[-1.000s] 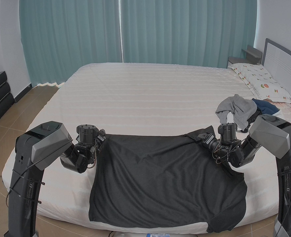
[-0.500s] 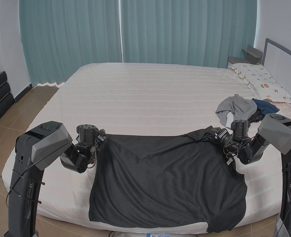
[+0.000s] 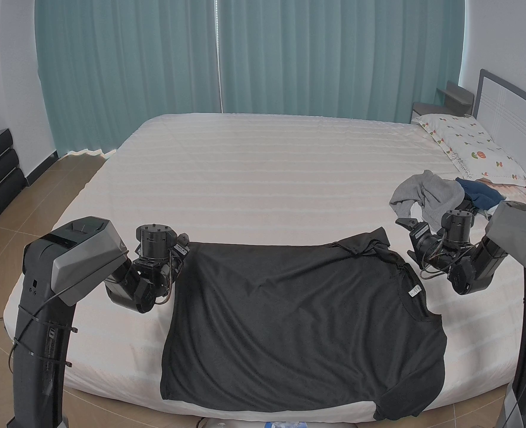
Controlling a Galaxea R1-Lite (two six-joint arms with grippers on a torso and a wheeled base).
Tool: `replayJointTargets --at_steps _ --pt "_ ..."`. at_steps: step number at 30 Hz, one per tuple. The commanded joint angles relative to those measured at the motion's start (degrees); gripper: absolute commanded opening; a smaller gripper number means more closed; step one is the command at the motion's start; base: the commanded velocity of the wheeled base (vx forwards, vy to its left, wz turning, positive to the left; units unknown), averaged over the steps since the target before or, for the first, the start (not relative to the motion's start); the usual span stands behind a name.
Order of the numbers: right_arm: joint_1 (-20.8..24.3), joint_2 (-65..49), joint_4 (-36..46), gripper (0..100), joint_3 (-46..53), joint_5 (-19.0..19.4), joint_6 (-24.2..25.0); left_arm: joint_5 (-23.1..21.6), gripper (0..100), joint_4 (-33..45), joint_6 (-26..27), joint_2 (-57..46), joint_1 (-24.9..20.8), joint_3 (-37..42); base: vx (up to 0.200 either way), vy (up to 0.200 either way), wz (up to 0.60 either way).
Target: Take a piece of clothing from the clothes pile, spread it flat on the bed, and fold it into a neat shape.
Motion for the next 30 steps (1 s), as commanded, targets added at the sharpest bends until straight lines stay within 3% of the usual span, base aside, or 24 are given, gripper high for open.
replayJointTargets --at_steps 1,8,17,21,30 --pt "-1.98 -3.65 -1.27 100 3.88 2.48 0.92 -0.21 100 0.00 -0.68 -2.48 -0.61 2.11 0.000 0.000 0.00" --pt "-1.63 -3.03 -1.10 100 3.97 2.48 0.83 -0.21 100 0.17 -0.85 -3.01 -2.54 4.05 0.000 0.000 0.00" --pt "-1.27 -2.16 -1.10 100 4.32 2.30 0.13 -0.21 100 0.26 -0.77 -3.36 -3.24 4.75 0.000 -0.200 0.00" --pt "-1.19 -1.45 -1.10 100 4.24 2.22 -0.05 -0.21 100 0.17 -0.59 -3.18 -3.51 4.75 0.000 0.000 0.00" --pt "-0.22 -0.13 -0.48 100 5.82 2.13 -6.37 -0.21 100 0.17 -0.33 -3.01 -3.24 4.66 0.000 0.000 0.00"
